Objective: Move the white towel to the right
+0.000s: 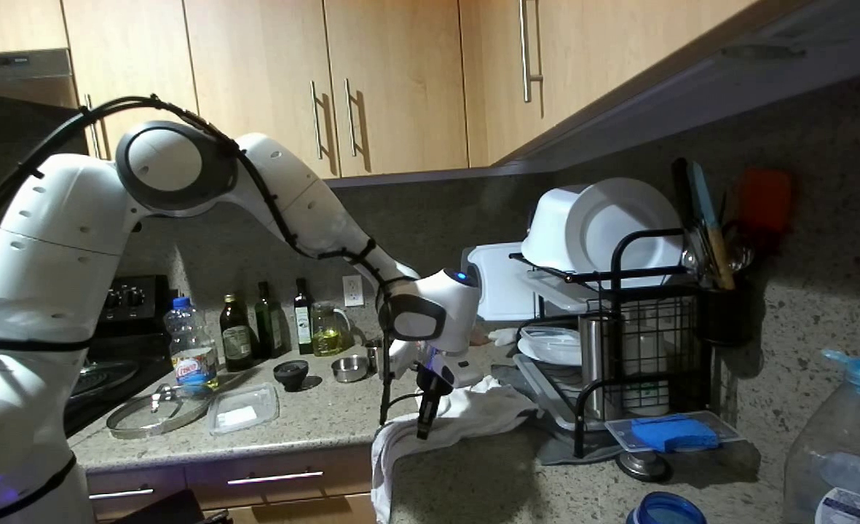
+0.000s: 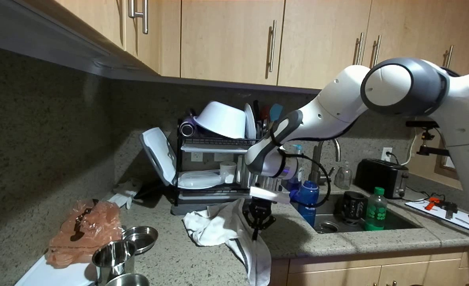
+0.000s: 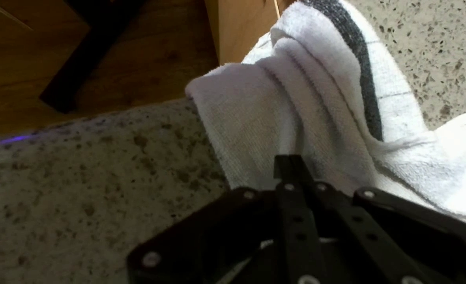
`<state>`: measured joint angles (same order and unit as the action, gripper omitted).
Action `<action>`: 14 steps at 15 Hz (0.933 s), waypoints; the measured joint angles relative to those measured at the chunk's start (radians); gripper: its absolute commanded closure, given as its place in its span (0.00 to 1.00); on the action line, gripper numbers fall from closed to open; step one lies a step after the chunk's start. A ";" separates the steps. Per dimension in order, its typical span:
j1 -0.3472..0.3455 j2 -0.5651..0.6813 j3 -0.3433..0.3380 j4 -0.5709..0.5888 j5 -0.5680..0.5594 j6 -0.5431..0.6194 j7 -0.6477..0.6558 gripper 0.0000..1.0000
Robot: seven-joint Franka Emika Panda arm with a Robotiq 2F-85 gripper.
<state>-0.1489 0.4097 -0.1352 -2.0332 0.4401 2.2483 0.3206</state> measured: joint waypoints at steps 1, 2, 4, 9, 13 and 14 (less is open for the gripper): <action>-0.001 -0.005 0.000 -0.001 0.005 0.000 0.000 1.00; -0.004 -0.014 0.000 -0.005 0.010 0.000 -0.001 1.00; -0.011 -0.041 -0.001 -0.019 0.020 0.001 -0.002 1.00; -0.034 -0.136 -0.012 -0.084 0.033 0.002 -0.006 1.00; -0.049 -0.181 -0.022 -0.117 0.043 0.002 -0.018 1.00; -0.052 -0.185 -0.022 -0.121 0.045 0.002 -0.022 1.00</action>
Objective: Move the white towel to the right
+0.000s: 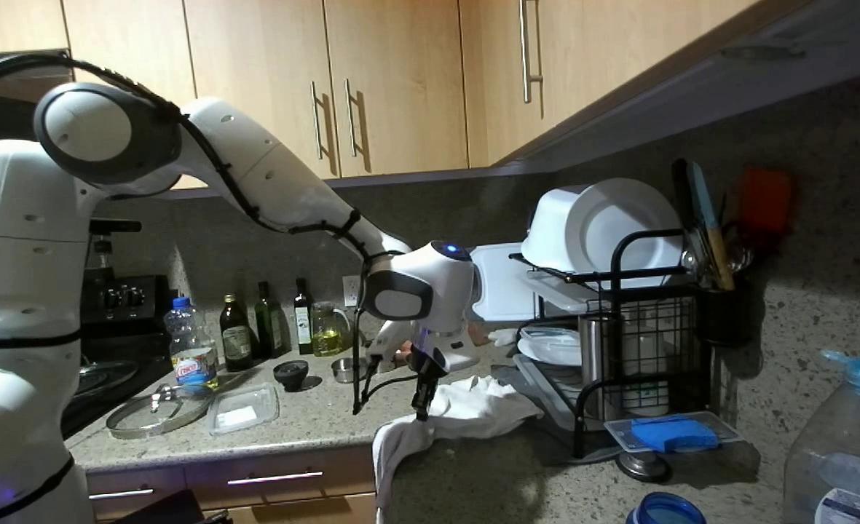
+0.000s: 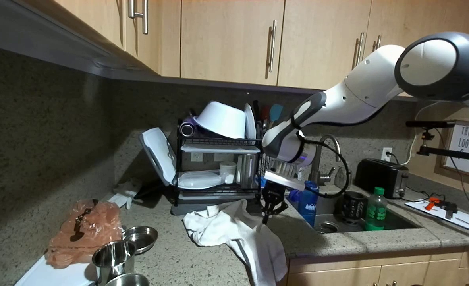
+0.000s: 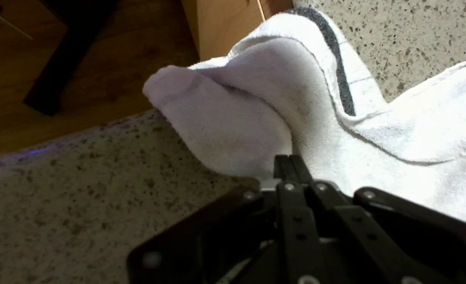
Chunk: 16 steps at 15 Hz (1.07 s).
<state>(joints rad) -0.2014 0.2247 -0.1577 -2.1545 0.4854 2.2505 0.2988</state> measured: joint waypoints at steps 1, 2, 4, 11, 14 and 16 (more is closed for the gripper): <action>-0.003 -0.002 -0.001 -0.003 0.001 0.000 0.000 1.00; -0.005 -0.002 -0.001 -0.005 0.002 0.000 -0.001 1.00; -0.011 -0.002 -0.002 -0.006 0.004 0.000 -0.001 1.00; -0.042 0.005 -0.023 -0.008 0.106 0.003 0.000 1.00; -0.062 0.014 -0.042 -0.008 0.172 0.014 0.000 1.00; -0.069 0.020 -0.052 -0.008 0.210 0.018 0.001 1.00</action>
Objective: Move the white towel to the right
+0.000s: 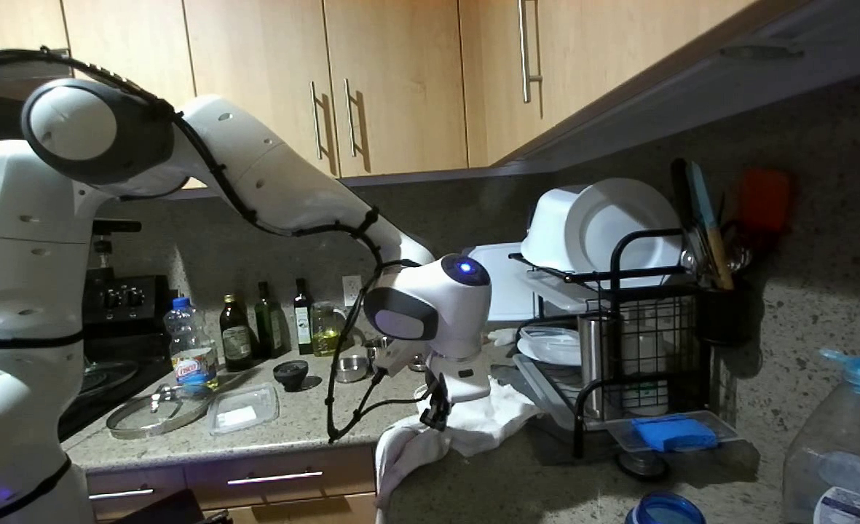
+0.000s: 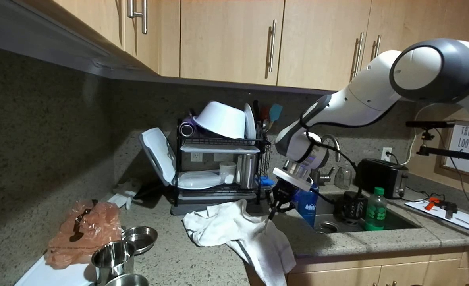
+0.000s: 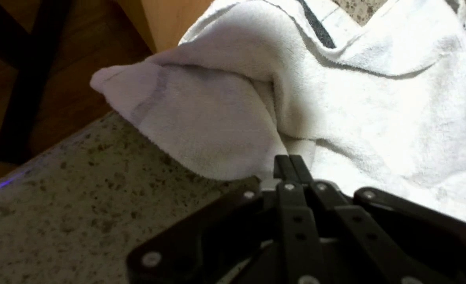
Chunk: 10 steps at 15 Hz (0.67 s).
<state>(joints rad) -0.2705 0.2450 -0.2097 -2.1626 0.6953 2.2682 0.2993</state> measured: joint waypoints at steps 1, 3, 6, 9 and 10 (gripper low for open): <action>-0.001 0.003 -0.003 0.000 0.016 0.005 0.001 1.00; -0.002 0.009 -0.005 0.000 0.066 0.010 0.001 1.00; -0.003 0.015 -0.004 0.000 0.233 0.008 -0.004 1.00; -0.008 0.023 -0.004 0.008 0.417 0.008 -0.005 1.00; -0.010 0.027 -0.004 0.013 0.471 0.008 -0.005 1.00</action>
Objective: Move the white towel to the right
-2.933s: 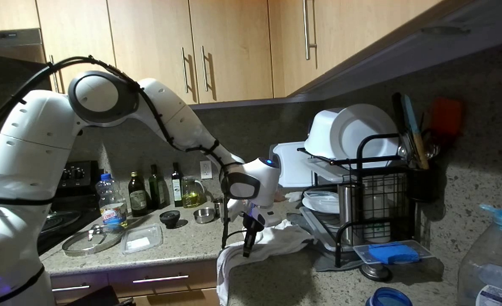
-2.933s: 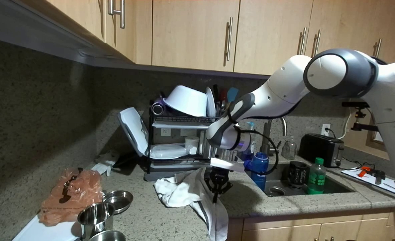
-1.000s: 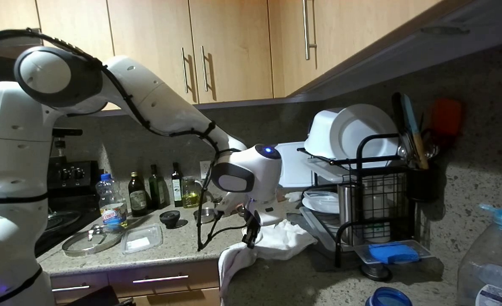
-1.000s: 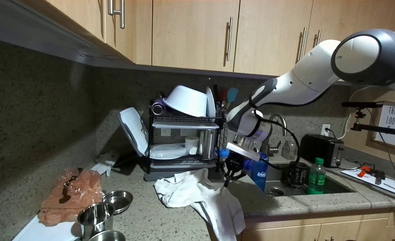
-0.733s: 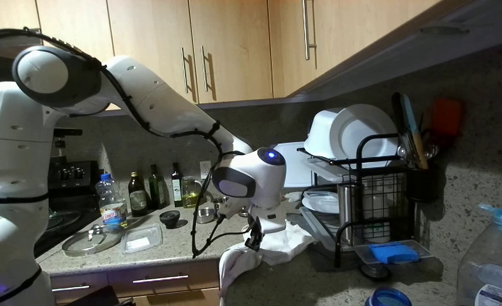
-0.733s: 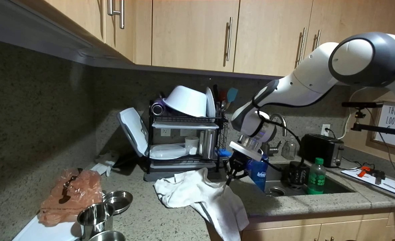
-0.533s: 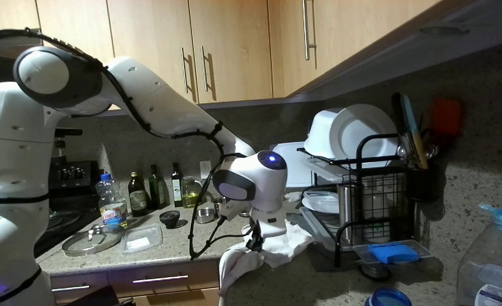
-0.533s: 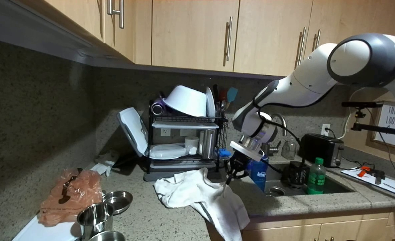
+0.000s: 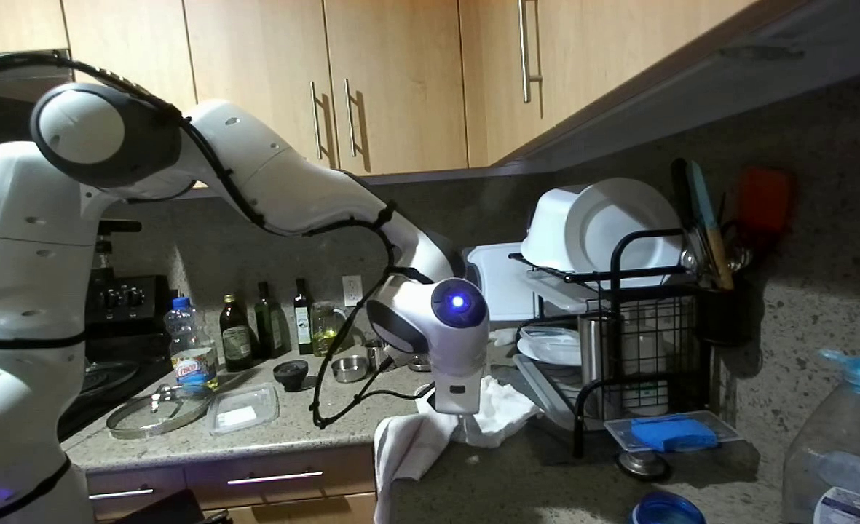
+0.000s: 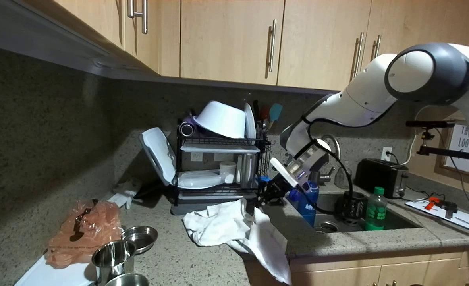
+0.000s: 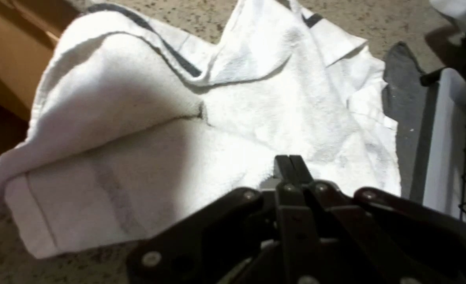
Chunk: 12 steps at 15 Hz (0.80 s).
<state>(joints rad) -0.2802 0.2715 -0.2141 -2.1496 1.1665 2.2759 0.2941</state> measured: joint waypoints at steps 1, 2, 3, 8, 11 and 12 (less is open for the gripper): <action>-0.002 0.004 -0.001 0.007 0.047 0.000 0.000 1.00; -0.004 0.007 -0.003 0.013 0.086 0.000 0.000 1.00; -0.005 0.010 -0.005 0.019 0.115 0.000 0.000 1.00; 0.026 0.029 -0.019 0.023 -0.083 0.037 0.073 1.00; 0.071 0.037 -0.040 0.016 -0.310 0.122 0.211 1.00; 0.086 0.037 -0.052 0.013 -0.392 0.149 0.268 1.00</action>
<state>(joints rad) -0.1944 0.3084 -0.2662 -2.1365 0.7749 2.4250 0.5622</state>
